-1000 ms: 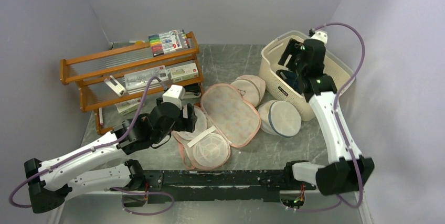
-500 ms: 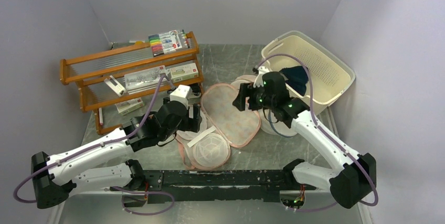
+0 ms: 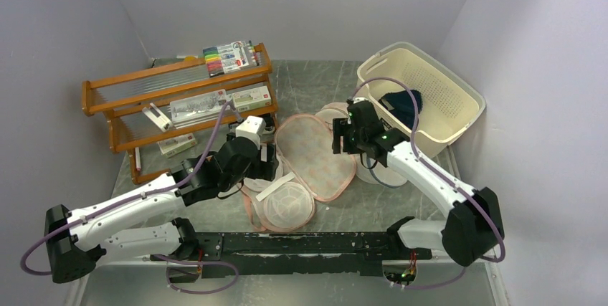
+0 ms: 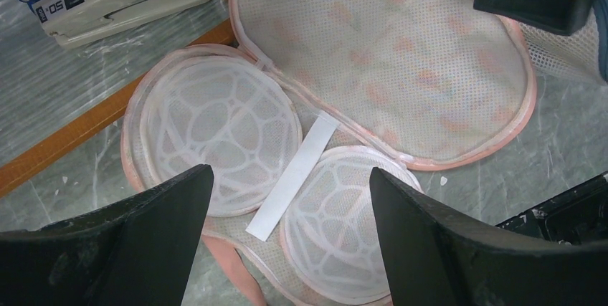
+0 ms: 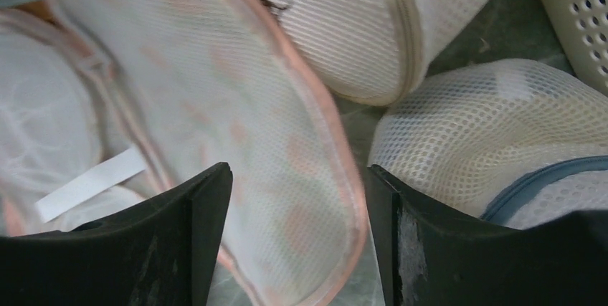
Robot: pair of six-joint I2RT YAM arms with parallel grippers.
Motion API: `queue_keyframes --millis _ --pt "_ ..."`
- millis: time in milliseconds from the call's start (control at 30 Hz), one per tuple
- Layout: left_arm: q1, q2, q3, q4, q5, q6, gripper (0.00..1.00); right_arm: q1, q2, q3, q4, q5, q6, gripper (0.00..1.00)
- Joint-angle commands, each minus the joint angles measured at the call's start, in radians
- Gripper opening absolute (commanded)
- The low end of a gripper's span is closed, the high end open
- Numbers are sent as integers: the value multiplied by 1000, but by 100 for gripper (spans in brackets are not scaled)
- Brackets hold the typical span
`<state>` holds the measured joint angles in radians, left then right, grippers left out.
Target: Unzip the laundry bag and remove the bra
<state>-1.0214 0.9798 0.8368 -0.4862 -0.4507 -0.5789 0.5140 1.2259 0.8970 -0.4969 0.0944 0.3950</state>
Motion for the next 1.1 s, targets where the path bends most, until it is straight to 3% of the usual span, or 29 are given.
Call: queue_keyframes --millis 0,333,767,900,1067 --pt "7 -34 19 -4 8 -7 92 -10 50 29 -54 123 -10 67" --pt "7 -30 16 -4 11 -7 92 -11 84 -7 18 51 -45 55" --pt "7 -27 14 -4 23 -12 92 -11 168 -17 90 85 -74 53" --pt "7 -22 24 -11 21 -13 92 -11 179 -7 104 40 -71 43" --pt "7 -27 25 -14 21 -14 92 -10 123 7 97 1 -71 14"
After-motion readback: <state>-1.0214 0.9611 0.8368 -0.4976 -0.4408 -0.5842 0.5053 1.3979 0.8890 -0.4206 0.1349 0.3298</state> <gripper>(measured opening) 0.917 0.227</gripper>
